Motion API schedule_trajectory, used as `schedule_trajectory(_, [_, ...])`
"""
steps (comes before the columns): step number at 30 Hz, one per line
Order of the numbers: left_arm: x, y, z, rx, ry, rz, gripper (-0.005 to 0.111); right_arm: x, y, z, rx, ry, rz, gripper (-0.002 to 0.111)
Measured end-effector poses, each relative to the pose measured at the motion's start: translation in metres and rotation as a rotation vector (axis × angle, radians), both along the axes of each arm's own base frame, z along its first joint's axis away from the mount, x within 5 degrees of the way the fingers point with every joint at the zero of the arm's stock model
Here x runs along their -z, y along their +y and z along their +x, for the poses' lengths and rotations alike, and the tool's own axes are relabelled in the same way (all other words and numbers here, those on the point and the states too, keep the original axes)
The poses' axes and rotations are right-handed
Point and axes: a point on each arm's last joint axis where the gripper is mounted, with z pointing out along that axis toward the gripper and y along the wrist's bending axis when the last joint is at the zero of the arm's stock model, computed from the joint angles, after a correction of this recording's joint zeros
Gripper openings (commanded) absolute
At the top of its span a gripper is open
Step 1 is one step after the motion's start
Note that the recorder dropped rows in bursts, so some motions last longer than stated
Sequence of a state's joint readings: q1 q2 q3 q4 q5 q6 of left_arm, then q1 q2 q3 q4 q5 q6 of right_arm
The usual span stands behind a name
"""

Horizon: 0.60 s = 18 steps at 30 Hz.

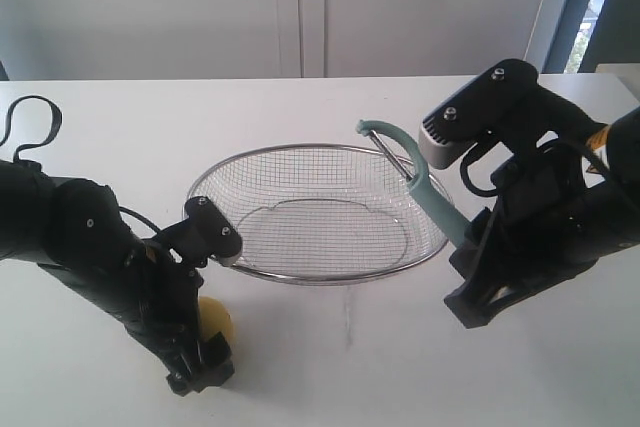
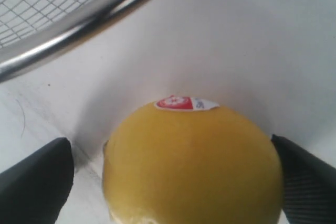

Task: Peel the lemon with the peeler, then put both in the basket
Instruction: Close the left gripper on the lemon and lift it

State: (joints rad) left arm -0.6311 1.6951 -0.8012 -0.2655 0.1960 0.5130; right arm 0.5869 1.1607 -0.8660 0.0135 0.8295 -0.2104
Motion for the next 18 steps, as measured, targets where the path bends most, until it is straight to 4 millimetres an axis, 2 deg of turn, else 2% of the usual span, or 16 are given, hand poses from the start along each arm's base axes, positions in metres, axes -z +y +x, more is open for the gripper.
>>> schedule_trajectory(6, [0.0, 0.0, 0.0, 0.006, -0.002, 0.001, 0.099, 0.0, 0.0, 0.0, 0.0, 0.0, 0.0, 0.0])
schedule_trajectory(10, [-0.0001, 0.0, 0.0002, 0.006, -0.004, 0.001, 0.093, 0.0, 0.0, 0.0, 0.0, 0.0, 0.0, 0.0])
schedule_trajectory(15, [-0.0001, -0.0001, 0.0003, 0.008, -0.006, 0.001, 0.073, 0.0, 0.0, 0.0, 0.0, 0.0, 0.0, 0.0])
schedule_trajectory(18, [-0.0001, -0.0001, 0.0003, 0.01, -0.007, 0.001, 0.057, 0.0, 0.0, 0.0, 0.0, 0.0, 0.0, 0.0])
